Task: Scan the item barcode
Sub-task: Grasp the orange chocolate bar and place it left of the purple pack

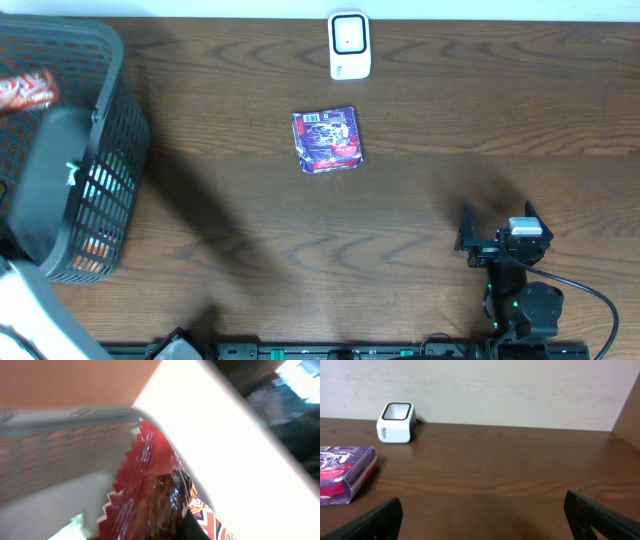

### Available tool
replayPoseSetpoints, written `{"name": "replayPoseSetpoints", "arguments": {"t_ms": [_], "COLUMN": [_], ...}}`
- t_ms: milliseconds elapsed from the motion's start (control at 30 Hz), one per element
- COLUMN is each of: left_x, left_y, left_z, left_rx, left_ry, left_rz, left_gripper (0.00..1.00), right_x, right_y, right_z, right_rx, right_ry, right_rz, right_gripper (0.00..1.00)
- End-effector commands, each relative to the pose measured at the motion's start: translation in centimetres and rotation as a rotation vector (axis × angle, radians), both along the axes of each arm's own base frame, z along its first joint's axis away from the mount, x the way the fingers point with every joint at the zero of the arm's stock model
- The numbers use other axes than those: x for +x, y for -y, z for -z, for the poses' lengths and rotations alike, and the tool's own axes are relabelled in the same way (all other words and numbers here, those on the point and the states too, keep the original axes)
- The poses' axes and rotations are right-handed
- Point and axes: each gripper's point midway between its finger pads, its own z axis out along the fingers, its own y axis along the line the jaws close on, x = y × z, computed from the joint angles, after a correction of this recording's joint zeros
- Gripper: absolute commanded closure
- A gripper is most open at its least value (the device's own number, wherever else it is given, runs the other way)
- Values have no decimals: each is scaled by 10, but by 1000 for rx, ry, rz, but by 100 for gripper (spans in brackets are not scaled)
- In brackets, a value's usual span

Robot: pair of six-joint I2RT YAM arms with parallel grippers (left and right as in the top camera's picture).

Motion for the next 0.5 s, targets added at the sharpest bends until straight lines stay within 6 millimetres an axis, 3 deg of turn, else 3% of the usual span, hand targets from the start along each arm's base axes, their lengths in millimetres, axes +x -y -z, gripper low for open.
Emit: {"name": "replayPoseSetpoints", "arguments": {"t_ms": [0,133,233,333,467], "left_x": [8,19,32,44,65], "left_y": [72,153,219,276,326], "left_z": [-41,-53,-40,-7,58], "left_rx": [39,71,158,234,340], "left_ry": [129,162,121,28,-166], "left_rz": [249,493,728,930,1095], "left_gripper": [93,93,93,93,93], "right_x": [0,0,0,0,0], "right_y": [-2,-2,-2,-2,-2], "right_z": [1,1,1,1,1], "right_rx": [-5,-5,-5,-5,-5], "right_ry": [0,0,0,0,0], "right_rz": [-9,-9,-9,-9,-9], "right_gripper": [1,1,1,1,1]}}
